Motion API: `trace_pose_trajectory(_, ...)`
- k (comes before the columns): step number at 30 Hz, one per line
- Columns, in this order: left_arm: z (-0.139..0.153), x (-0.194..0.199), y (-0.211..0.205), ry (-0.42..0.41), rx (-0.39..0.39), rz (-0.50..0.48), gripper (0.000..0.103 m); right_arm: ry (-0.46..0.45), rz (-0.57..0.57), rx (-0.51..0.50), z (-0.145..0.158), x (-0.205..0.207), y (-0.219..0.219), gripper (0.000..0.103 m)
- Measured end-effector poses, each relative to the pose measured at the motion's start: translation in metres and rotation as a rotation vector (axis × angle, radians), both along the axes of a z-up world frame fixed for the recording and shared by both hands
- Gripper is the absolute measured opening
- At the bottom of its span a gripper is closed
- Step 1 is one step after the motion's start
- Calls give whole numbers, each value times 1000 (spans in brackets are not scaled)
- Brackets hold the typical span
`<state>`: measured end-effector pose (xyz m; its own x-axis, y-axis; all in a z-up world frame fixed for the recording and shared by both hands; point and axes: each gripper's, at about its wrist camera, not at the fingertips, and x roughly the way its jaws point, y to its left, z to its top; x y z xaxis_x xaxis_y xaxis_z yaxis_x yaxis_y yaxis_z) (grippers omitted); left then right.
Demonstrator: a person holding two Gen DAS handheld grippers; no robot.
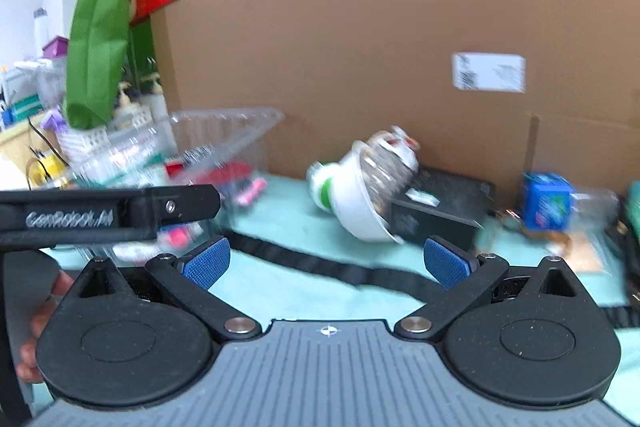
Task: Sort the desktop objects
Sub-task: 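Move both grippers back over the table toward the white bowl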
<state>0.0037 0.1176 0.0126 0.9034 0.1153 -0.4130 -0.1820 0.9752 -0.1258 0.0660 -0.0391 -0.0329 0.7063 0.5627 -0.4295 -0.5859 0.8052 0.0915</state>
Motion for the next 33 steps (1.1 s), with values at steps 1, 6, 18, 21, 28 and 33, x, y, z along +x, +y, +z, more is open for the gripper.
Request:
trace_pose_trajectory(1, -4, -1, -9, -3, 52, 13, 103, 1, -16, -9, -3, -2, -6, 103)
trace_pose_trajectory(6, -11, 1, -32, -13, 196, 61, 103, 47, -94, -16, -22, -4, -43, 103)
trace_pose_trajectory(18, -5, 17, -74, -25, 115, -144, 103, 141, -189, 68, -46, 9, -90, 103)
trace_pose_trajectory(21, -19, 39, -75, 24, 47, -137, 103, 147, -195, 56, -49, 14, -94, 103)
trace_pose_trajectory(28, -30, 90, -60, 47, -71, -32, 103, 170, -228, 86, -57, 37, -97, 102)
trace_pose_trajectory(33, -32, 125, -47, 38, -66, 30, 96, 205, -227, 102, -66, 57, -91, 102)
